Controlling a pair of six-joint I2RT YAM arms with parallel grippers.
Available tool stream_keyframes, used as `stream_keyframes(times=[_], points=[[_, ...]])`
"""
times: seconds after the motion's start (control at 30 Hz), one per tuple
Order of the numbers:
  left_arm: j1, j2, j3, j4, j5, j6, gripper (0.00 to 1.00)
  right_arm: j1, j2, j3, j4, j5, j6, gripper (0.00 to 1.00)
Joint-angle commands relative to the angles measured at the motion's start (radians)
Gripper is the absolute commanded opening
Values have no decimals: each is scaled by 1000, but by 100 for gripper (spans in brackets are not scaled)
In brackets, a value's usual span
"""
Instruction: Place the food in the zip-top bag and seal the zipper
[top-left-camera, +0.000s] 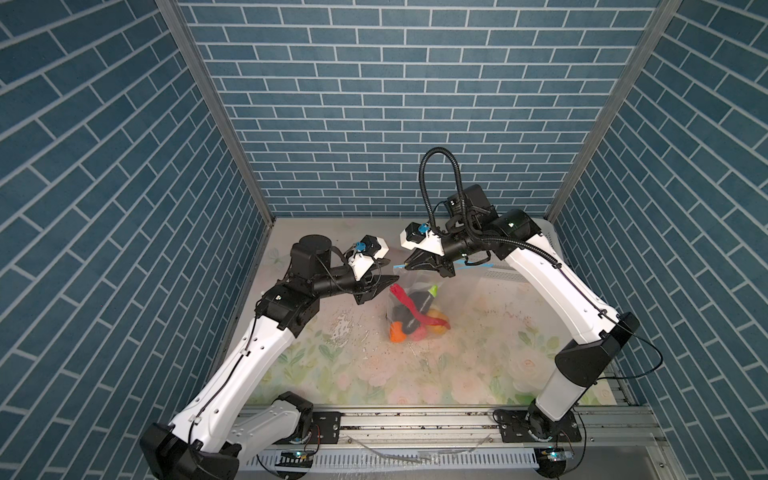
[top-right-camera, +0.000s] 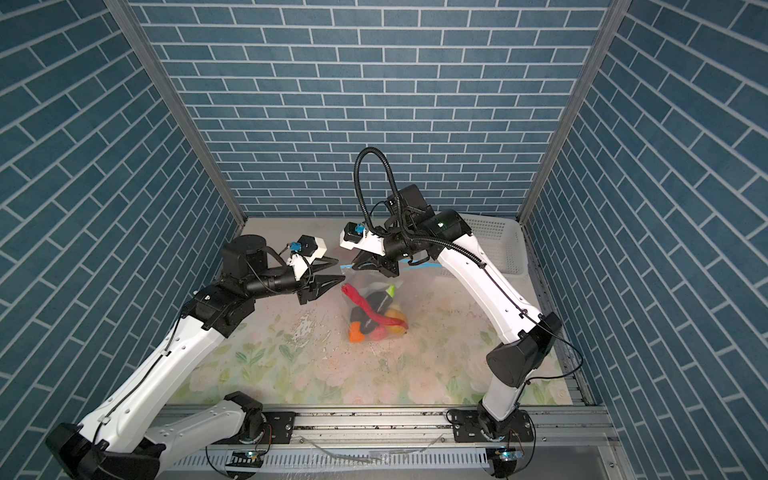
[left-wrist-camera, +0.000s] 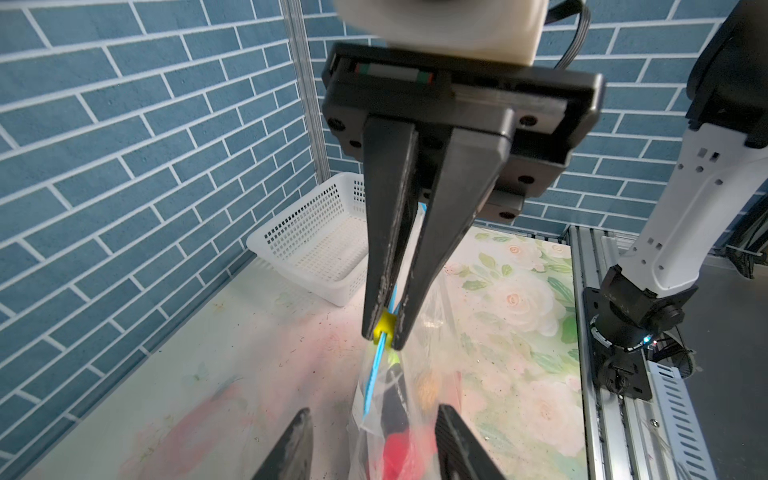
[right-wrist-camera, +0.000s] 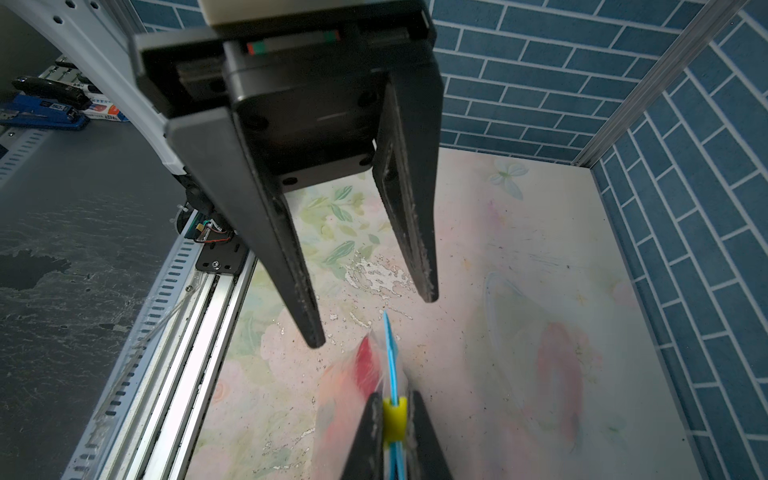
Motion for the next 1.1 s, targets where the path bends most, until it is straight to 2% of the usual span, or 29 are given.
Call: stream_keyframes(times=[0.0,0.2,0.53,1.07], points=[[-8,22,47,36,27,7,51,-2,-2,41,-32,-19,-26,5],[-31,42,46,74,43,12,49,-1,-2,53,-43,-24,-26,5],[-33,69,49,44,86,-20,19,-1,-20,36,-37,-20,-27,5],[-33,78,39,9,63,-33,4,-2,-25,28,-30,-16,-27,4]])
